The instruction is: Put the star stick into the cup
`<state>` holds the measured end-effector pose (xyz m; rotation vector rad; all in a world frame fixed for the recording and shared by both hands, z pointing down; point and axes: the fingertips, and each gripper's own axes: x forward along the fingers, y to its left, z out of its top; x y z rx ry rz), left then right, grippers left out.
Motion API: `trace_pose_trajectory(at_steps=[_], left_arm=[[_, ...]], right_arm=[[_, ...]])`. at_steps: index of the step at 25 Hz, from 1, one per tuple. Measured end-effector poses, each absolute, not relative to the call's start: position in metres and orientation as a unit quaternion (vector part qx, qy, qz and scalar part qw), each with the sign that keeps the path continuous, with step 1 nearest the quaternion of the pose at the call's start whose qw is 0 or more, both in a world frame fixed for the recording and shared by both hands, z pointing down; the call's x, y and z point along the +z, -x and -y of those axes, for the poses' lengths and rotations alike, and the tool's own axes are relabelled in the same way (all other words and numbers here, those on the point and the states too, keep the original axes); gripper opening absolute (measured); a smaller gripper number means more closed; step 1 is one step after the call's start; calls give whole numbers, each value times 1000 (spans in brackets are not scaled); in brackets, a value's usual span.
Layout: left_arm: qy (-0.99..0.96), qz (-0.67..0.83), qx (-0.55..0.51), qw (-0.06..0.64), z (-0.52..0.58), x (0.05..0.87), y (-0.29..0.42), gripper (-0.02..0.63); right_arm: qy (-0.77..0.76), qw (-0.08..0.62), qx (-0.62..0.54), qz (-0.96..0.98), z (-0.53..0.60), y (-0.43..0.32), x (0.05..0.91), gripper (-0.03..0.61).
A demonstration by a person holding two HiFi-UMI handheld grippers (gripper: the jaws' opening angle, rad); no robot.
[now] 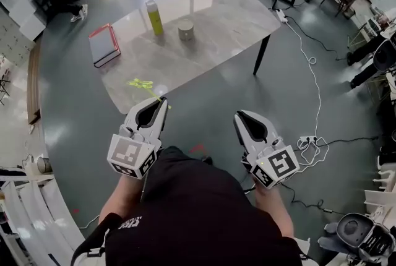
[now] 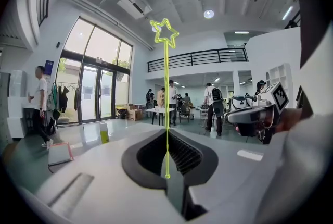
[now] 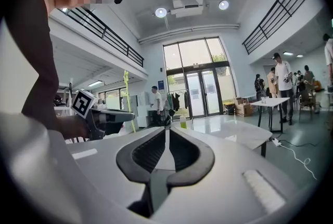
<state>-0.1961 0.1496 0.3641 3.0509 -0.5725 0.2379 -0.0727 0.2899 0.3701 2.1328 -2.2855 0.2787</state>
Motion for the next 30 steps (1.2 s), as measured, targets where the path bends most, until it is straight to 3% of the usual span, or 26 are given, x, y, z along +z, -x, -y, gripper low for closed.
trace_pose_trajectory(at_steps=[7, 16, 30], left_arm=[[-978, 189, 80, 33, -125, 373, 192, 9], [-982, 164, 76, 49, -73, 386, 130, 9], [-983, 165, 58, 47, 33, 362, 89, 9]], right_arm=[[-683, 9, 109, 722, -275, 67, 381, 50], [-705, 20, 111, 700, -240, 23, 374, 55], [-676, 20, 97, 730, -105, -7, 357, 51]])
